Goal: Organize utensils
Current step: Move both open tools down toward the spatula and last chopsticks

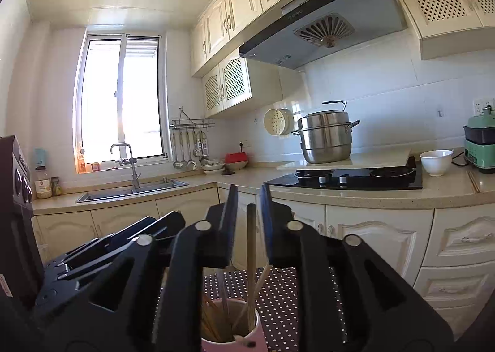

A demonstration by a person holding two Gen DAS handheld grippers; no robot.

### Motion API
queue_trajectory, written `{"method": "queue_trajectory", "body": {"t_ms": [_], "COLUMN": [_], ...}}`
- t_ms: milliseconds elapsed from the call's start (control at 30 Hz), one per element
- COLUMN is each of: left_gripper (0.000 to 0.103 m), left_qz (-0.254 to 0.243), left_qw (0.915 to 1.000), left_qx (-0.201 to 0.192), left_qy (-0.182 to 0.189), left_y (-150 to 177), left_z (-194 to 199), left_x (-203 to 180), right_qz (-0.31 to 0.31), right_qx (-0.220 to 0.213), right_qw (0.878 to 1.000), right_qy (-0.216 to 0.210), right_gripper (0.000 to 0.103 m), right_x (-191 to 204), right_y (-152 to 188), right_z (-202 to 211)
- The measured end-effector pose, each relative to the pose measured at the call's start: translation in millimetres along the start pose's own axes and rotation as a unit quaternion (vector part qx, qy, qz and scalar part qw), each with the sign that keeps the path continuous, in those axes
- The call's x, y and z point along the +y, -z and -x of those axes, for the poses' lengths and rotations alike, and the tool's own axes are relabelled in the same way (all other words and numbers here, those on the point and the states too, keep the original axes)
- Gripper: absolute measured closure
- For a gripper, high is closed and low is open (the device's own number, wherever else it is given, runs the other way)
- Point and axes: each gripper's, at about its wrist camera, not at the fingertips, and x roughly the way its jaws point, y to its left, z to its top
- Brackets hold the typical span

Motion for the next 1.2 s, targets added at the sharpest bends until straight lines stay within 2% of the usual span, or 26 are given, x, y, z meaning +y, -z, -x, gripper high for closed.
{"method": "queue_trajectory", "body": {"t_ms": [133,167,567,700,767,867,1000,1100,1200], "left_gripper": [0.06,0.058,0.05,0.048,0.048,0.048,0.048,0.048,0.048], "left_qz": [0.004,0.005,-0.002,-0.001,-0.002,0.002,0.022,0.04,0.059], "left_qw": [1.0,1.0,0.9994,0.9974,0.9955,0.9895,0.9754,0.961,0.9409], "left_qx": [0.005,0.006,0.034,0.073,0.093,0.143,0.215,0.267,0.326], "left_qy": [-0.005,-0.005,-0.006,-0.004,-0.014,-0.024,-0.044,-0.059,-0.07], "left_y": [-2,-1,12,23,29,43,69,91,113], "left_z": [12,16,66,76,78,77,69,61,51], "left_x": [0,0,-11,-9,-7,2,19,33,43], "right_qz": [-0.001,-0.001,0.013,0.012,0.011,0.008,0.002,-0.002,-0.008], "right_qx": [-0.005,-0.005,0.014,0.034,0.049,0.075,0.113,0.146,0.18], "right_qw": [1.0,1.0,0.999,0.998,0.997,0.995,0.992,0.987,0.982], "right_qy": [0.009,0.009,0.04,0.049,0.054,0.057,0.064,0.065,0.062], "right_gripper": [0.059,0.057,0.051,0.049,0.049,0.049,0.049,0.049,0.049], "right_x": [0,0,3,1,-1,-5,-11,-16,-18], "right_y": [-4,-6,-2,4,10,22,41,56,72], "right_z": [14,18,64,76,81,87,89,86,83]}}
